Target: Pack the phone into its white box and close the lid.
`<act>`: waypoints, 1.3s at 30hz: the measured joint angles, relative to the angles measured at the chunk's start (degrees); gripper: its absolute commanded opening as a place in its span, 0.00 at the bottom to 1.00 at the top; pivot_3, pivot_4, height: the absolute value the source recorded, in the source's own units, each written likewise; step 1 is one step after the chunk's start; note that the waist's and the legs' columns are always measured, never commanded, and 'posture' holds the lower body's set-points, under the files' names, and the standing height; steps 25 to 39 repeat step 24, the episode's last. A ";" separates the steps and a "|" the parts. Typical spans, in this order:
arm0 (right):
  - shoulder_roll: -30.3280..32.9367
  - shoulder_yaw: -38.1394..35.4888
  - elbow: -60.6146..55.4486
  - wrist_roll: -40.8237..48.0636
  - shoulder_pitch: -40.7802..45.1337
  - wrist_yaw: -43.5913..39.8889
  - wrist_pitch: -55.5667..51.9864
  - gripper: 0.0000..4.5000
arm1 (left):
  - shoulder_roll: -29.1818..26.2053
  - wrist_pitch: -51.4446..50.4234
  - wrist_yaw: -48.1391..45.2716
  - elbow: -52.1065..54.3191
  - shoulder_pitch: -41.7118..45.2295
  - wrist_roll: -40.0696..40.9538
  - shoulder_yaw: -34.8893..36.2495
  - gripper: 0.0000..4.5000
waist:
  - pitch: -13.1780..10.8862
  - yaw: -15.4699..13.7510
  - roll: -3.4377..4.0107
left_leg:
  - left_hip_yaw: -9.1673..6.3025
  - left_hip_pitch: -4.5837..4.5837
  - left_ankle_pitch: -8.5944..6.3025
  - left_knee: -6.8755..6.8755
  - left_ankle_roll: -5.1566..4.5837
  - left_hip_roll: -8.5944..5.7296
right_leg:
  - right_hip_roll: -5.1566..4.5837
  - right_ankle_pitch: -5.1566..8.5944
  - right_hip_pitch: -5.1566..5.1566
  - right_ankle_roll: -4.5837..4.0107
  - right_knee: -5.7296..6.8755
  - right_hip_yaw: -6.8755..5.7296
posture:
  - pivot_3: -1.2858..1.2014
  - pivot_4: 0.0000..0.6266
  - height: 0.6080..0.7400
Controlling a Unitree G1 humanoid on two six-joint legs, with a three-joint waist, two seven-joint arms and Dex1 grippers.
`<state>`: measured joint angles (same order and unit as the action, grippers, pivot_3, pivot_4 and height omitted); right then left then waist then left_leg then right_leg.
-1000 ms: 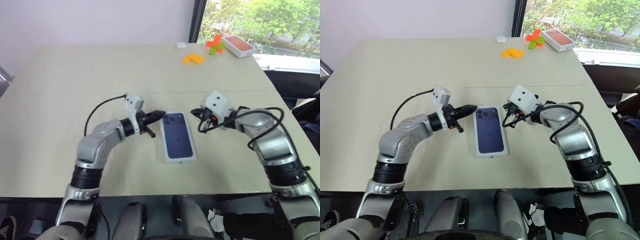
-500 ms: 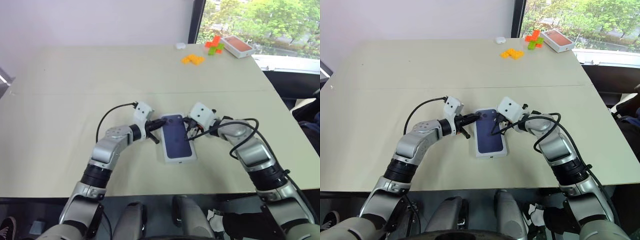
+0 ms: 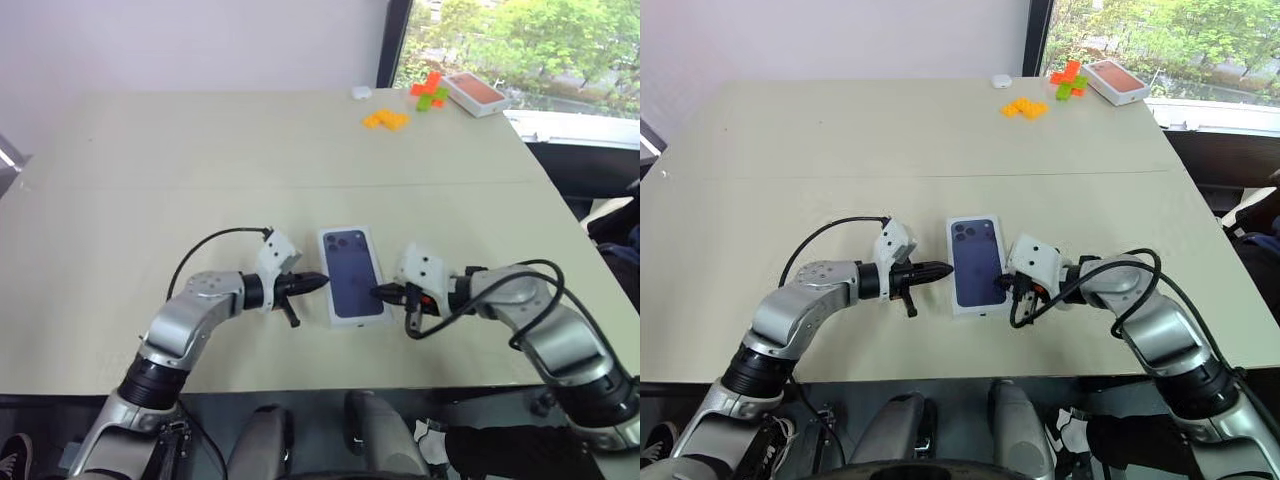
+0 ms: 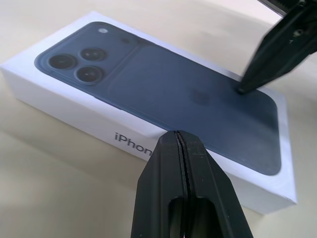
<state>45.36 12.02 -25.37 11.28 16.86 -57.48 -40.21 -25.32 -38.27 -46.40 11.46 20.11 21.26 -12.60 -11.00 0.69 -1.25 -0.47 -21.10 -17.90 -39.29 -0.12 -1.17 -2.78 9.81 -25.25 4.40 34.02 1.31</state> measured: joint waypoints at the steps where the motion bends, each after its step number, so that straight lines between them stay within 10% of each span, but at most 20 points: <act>1: 0.63 0.14 -0.42 0.27 -0.15 -0.36 -0.10 0.01 | -0.36 0.06 -0.42 0.28 -0.40 0.11 -0.04 0.00 | 0.00 0.01 0.00 | 0.00 0.00 0.00 0.00 0.00 0.00 | 0.00 0.00 0.00 0.00 0.00 0.00 | 0.52 0.24 1.00; 8: -6.04 -2.09 2.57 5.30 2.63 2.34 -3.99 0.12 | -0.03 -2.55 -0.85 0.05 -1.46 3.70 2.94 0.13 | 0.08 0.11 -0.08 | 0.01 -0.07 0.00 0.00 0.00 0.03 | 0.02 -0.07 -0.11 0.12 0.04 0.02 | 0.52 0.24 1.00; 16: -6.41 -12.19 8.88 9.24 6.75 3.54 1.93 0.98 | -8.85 0.88 -6.02 -6.11 0.95 8.21 16.32 0.97 | 0.04 0.00 -0.06 | 0.00 -0.21 0.00 0.02 0.00 0.00 | -0.02 -0.10 -0.21 0.14 0.01 -0.03 | 0.52 0.24 1.00; 24: 1.08 -18.28 11.00 13.84 3.11 -2.71 3.23 0.99 | -19.10 5.33 -12.50 -12.54 -5.79 8.62 25.21 0.99 | 0.02 0.08 -0.03 | 0.06 -0.21 -0.02 0.04 -0.03 0.01 | -0.09 -0.04 -0.22 0.05 -0.03 -0.03 | 0.52 0.24 1.00; 39: 1.08 -18.28 11.00 13.84 3.11 -2.71 3.23 0.99 | -19.10 5.33 -12.50 -12.54 -5.79 8.62 25.21 0.99 | 0.02 0.08 -0.03 | 0.06 -0.21 -0.02 0.04 -0.03 0.01 | -0.09 -0.04 -0.22 0.05 -0.03 -0.03 | 0.52 0.24 1.00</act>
